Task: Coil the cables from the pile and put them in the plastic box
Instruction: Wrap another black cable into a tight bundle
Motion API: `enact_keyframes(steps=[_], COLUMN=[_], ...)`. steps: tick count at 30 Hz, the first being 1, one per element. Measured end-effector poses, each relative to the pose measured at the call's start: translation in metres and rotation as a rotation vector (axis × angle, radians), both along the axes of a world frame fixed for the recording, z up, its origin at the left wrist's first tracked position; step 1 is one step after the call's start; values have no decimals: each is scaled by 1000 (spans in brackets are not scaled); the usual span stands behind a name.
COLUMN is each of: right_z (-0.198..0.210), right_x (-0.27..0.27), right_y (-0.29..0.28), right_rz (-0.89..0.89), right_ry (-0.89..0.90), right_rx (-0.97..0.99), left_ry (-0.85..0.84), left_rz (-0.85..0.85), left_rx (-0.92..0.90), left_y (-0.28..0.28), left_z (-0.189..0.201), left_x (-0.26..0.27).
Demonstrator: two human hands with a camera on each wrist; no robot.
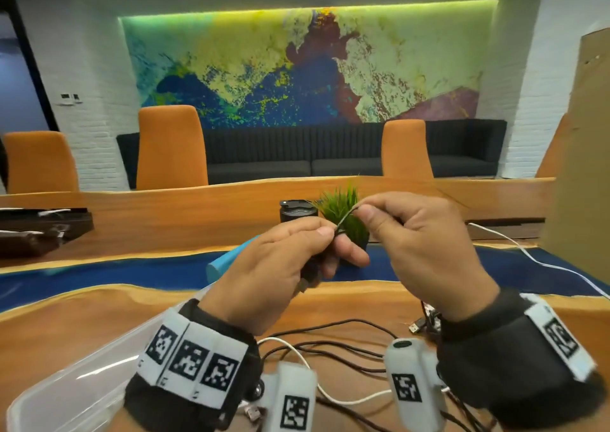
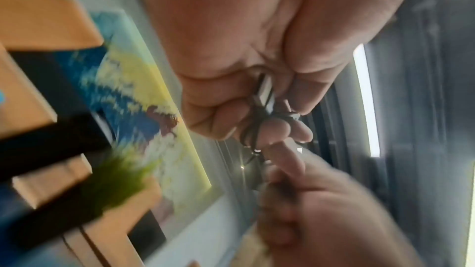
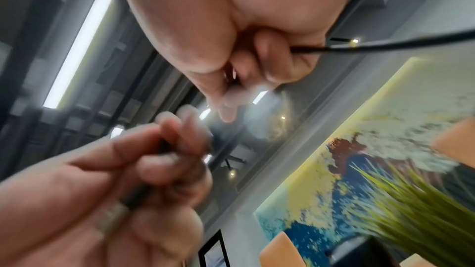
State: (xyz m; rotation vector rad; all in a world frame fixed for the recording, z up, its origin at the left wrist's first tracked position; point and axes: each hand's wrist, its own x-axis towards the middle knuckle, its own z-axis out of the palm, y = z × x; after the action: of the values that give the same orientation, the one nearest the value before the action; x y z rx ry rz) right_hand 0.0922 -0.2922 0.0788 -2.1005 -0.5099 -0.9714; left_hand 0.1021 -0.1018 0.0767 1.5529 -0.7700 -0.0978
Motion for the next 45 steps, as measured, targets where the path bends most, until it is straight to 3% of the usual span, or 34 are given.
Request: enact_keyframes(steps=[2,4,6,8,10,12,14,16,18,21,23,26,29,31,34,36,40,45], right_z=[-9,-13,-7,5,13,12,2,-9,-14,0,11,12,0,-3,4,6,-1,-9], right_x=[8,5,-6,-18,-21,-14,0,9,4,-16,-24,-17,0,2,-10,-13,-3,1], right_y=[3,11,17,18,11,2,-4,-1,11,22,18,4,4,7,9,10,13,22], right_rz=[57,110,124,158,131,13,-87,-63,48,157,138,24,11,127,453,481,214,87], right_ry=[186,345,368,276,123,-16,-7,175,368,346,214,23,53,147,341,301,122,74], right_rx=[30,-154,-393,-432,-319,-173,-63,-93,-244,-426,-384,-230,-120,-44,246,260,100,18], left_ry=[122,43,-215,-386,-310,-123,37,145,90,-278,-412,-286,-18,153,296,309,284,95], left_rz=[-76,25,207,269,210,75,-70,-162,-107,165,204,81,-62,-98,-109,-89,70,335], left_rx=[-199,-235,-20,234,277,154,-58,-292,-360,24,263,269,26,-154,-290,-282,-287,-294], left_y=[-3,-1,5,6,5,2,-1,1,5,13,12,7,-1,-5,-5,-4,-10,-17], left_z=[1,0,-4,-7,-9,-8,-5,-1,-1,-3,-4,-6,-10,-10,-8,-7,-10,-17], left_x=[-1,5,14,16,14,10,4,4,8,15,13,9,7,8,9,9,10,13])
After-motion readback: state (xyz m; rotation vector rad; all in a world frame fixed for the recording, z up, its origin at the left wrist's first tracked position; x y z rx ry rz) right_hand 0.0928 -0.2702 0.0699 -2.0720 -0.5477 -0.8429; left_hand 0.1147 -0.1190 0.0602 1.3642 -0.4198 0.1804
